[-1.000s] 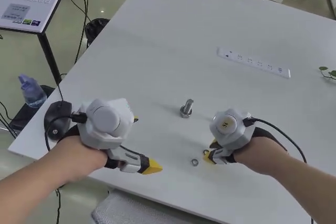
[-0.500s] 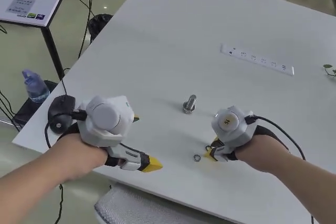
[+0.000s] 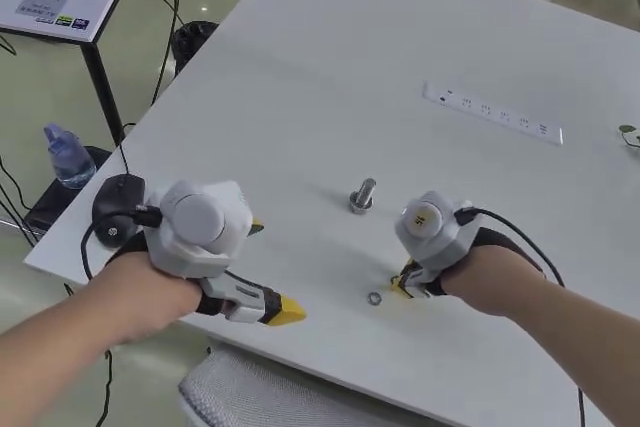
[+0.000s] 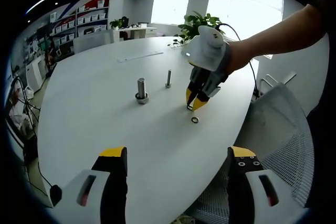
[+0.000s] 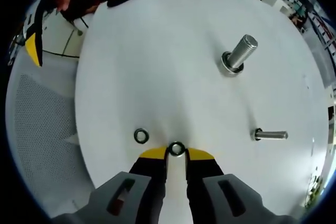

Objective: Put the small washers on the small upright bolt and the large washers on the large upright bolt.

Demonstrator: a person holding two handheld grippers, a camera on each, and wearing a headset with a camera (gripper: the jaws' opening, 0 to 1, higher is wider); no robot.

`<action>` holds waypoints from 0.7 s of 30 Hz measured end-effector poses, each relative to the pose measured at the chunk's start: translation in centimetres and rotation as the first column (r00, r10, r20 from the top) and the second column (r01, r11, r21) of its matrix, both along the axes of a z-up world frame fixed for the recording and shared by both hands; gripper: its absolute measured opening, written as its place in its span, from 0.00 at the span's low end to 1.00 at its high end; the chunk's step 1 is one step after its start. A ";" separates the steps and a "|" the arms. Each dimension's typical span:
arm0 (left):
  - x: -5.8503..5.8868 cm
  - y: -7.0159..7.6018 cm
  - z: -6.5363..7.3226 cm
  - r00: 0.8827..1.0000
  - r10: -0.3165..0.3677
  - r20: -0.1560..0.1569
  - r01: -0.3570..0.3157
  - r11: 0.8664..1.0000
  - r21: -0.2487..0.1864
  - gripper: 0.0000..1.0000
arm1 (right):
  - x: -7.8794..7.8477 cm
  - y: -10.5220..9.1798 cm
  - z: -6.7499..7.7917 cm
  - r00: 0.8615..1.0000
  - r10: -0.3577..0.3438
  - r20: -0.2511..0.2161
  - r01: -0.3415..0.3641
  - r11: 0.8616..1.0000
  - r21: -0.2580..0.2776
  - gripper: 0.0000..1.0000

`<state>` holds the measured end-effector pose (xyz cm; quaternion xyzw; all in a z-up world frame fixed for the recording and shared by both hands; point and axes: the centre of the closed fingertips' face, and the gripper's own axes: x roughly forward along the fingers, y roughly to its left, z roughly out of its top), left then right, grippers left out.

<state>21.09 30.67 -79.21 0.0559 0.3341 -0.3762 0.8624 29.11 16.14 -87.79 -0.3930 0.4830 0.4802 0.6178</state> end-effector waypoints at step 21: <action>0.3 -0.2 -0.1 1.000 -0.008 -0.015 0.008 1.000 0.004 0.74 | 0.1 -0.1 0.1 1.000 -0.001 -0.024 0.001 1.000 0.025 0.13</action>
